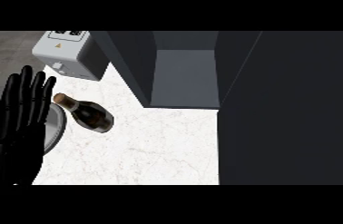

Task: Pick up the wine, place it into the cabinet and close the cabinet

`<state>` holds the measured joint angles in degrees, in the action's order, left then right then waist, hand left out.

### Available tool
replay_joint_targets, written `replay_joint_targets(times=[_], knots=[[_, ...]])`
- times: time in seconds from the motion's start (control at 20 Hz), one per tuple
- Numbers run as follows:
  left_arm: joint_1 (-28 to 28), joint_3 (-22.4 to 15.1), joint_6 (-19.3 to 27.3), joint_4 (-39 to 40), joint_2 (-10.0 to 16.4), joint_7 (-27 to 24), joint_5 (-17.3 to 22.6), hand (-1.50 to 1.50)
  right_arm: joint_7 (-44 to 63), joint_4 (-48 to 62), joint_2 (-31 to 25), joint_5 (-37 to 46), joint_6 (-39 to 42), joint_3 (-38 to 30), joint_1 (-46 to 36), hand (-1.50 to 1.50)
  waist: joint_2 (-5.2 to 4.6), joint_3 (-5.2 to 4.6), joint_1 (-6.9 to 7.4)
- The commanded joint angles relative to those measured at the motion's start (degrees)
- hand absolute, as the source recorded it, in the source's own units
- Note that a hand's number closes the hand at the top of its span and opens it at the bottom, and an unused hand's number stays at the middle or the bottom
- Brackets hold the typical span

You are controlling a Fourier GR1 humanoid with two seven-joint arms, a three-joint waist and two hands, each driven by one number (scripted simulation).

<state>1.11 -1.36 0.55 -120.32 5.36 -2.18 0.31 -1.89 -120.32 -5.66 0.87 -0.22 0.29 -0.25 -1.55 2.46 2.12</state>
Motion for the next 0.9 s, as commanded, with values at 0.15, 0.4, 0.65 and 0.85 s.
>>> replay_joint_targets(times=[0.15,0.4,0.65,0.85], knots=[[1.5,-0.8,-14.8,2.8,6.6,-4.3,10.6,-1.5,0.2,-3.7,1.3,-1.9,2.4,3.6,6.7,-1.5,1.71,-2.57,-2.8],[7.1,-4.1,-24.5,5.8,7.0,2.1,27.9,-1.5,7.8,-6.1,-2.8,-9.5,9.5,5.7,8.6,-1.5,1.63,-2.62,-2.7],[8.4,0.9,-26.8,-0.1,12.3,9.2,39.2,-1.5,10.8,-13.4,-3.2,-11.6,10.3,6.2,13.9,-1.5,1.68,-2.46,-2.19],[12.6,4.8,-27.9,-5.7,15.4,12.2,46.2,-1.5,20.9,-20.9,-3.9,-13.9,7.3,5.4,10.5,-1.5,1.68,-2.49,-1.78]])
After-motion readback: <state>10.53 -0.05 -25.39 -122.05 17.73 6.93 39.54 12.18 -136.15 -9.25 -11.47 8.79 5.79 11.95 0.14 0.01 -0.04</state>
